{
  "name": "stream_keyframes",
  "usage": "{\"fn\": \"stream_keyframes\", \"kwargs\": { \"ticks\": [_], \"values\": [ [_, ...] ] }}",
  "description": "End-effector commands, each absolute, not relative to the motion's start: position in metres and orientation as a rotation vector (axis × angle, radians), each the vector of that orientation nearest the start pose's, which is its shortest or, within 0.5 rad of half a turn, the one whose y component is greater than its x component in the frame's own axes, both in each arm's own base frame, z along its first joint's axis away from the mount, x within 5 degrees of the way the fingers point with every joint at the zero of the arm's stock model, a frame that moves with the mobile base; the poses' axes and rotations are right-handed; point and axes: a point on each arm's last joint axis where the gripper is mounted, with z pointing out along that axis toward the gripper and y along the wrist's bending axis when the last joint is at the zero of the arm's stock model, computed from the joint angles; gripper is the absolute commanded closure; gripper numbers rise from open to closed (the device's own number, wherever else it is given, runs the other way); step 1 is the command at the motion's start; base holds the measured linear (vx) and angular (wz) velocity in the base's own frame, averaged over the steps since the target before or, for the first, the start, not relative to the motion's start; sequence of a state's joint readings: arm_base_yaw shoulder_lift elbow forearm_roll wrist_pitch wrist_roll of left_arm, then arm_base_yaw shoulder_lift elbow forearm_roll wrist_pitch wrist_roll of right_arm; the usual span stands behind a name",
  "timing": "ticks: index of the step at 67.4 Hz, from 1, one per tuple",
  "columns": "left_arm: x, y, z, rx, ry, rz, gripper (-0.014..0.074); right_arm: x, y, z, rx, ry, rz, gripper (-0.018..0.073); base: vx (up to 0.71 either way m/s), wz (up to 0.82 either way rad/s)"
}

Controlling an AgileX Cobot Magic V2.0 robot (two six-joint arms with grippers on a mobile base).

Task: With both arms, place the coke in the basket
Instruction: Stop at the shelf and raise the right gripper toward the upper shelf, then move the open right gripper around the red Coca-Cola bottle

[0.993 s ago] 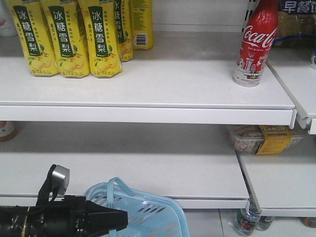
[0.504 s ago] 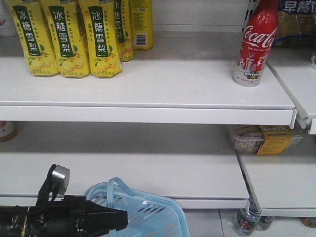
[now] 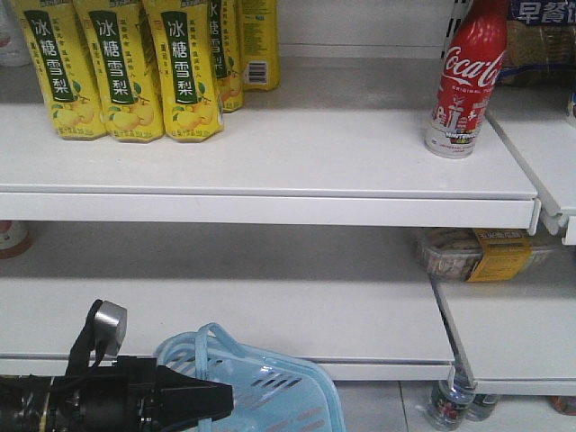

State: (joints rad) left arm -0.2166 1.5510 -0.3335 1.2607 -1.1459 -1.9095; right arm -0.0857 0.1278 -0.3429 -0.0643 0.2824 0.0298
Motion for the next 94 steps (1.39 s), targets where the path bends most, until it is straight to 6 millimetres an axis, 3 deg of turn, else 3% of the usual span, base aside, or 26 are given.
{"fn": "stream_keyframes", "kwargs": {
  "ticks": [1,8,51,94],
  "values": [
    [0.1747,-0.1237,0.1953,-0.082,2.078,-2.042,0.0603,0.0516,-0.0062,0.3223,0.050,1.521,-0.117,0.0569,0.00,0.00],
    [0.1747,-0.1237,0.1953,-0.082,2.078,-2.042,0.0603,0.0555,-0.0062,0.3303,0.059,1.526,-0.100,0.0569,0.00,0.00],
    [0.1747,-0.1237,0.1953,-0.082,2.078,-2.042,0.0603,0.0564,-0.0062,0.3288,0.060,1.534,-0.099,0.0532,0.00,0.00],
    [0.1747,-0.1237,0.1953,-0.082,2.078,-2.042,0.0603,0.0564,-0.0062,0.3290,0.060,1.532,-0.099,0.0161,0.00,0.00]
  ]
}}
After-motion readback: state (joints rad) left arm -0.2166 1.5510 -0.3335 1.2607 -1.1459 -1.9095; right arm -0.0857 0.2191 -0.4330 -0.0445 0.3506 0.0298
